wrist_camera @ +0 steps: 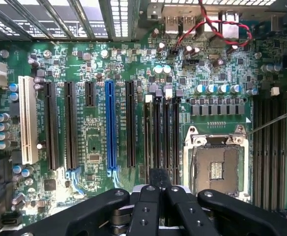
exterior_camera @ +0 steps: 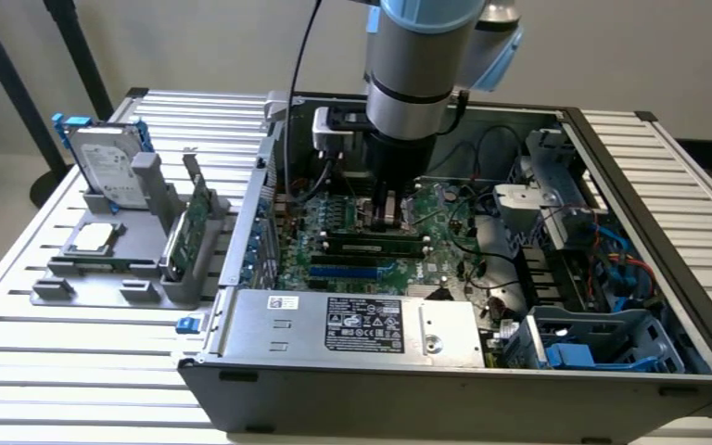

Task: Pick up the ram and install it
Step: 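Press down the ram until it locks into place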

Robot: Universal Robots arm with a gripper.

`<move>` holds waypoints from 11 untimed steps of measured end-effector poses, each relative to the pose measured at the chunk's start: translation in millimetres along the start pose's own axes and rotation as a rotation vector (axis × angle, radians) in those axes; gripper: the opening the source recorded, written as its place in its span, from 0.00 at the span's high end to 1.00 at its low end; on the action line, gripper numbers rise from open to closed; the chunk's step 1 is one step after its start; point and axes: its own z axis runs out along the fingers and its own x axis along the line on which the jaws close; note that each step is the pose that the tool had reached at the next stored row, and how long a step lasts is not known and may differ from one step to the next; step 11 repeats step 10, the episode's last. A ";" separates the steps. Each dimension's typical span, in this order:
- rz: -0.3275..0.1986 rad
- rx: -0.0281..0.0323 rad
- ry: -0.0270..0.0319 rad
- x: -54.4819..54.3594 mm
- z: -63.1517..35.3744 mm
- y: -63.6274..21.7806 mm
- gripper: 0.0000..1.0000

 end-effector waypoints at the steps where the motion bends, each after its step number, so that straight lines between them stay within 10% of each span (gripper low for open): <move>1: 0.000 0.0001 -0.0003 -0.1 -0.9 0.1 0.89; 11: 0.000 -0.0001 -0.0021 -0.2 -2.1 0.1 0.89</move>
